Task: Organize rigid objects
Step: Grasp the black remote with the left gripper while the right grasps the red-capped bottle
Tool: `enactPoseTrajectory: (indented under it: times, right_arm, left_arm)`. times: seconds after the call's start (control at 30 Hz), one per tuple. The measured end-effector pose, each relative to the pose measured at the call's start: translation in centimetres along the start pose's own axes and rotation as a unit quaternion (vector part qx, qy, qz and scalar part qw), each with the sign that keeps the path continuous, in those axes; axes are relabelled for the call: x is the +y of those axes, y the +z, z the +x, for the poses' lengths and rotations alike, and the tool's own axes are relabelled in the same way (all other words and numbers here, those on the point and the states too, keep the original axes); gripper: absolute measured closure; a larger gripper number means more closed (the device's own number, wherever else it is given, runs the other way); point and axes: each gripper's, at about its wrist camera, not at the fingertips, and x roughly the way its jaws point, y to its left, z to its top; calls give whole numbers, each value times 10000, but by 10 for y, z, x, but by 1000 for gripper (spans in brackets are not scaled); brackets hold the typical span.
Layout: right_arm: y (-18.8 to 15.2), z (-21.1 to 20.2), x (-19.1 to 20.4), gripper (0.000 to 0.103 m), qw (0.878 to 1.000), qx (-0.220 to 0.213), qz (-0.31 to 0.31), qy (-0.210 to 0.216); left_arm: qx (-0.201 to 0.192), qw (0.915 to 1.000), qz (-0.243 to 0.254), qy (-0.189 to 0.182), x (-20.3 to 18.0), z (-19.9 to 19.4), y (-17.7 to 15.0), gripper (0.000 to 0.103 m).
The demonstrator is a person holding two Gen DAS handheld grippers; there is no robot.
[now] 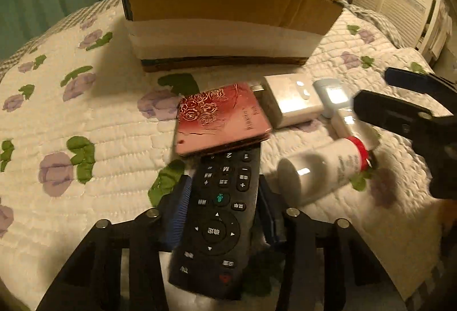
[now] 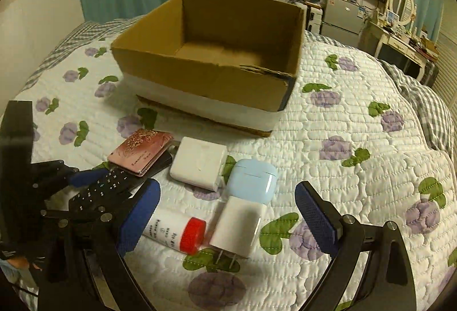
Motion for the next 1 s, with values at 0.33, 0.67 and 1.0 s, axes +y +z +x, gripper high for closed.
enactPoseTrajectory:
  times: [0.33,0.67,1.0]
  right_arm:
    - [-7,10,40,7,9941,284,-844,614]
    - [-24,54,71,22,9815,1030,-1489,618]
    - [-25,10,69,22,9906,507,-1169,497]
  left_arm:
    - [-330,9975,-623,71,28,-55,-9,74]
    - [-214,9970,-742,-48,28,-60,-16,82]
    - [-319,9964,-757,-218,17,-87,-20,83]
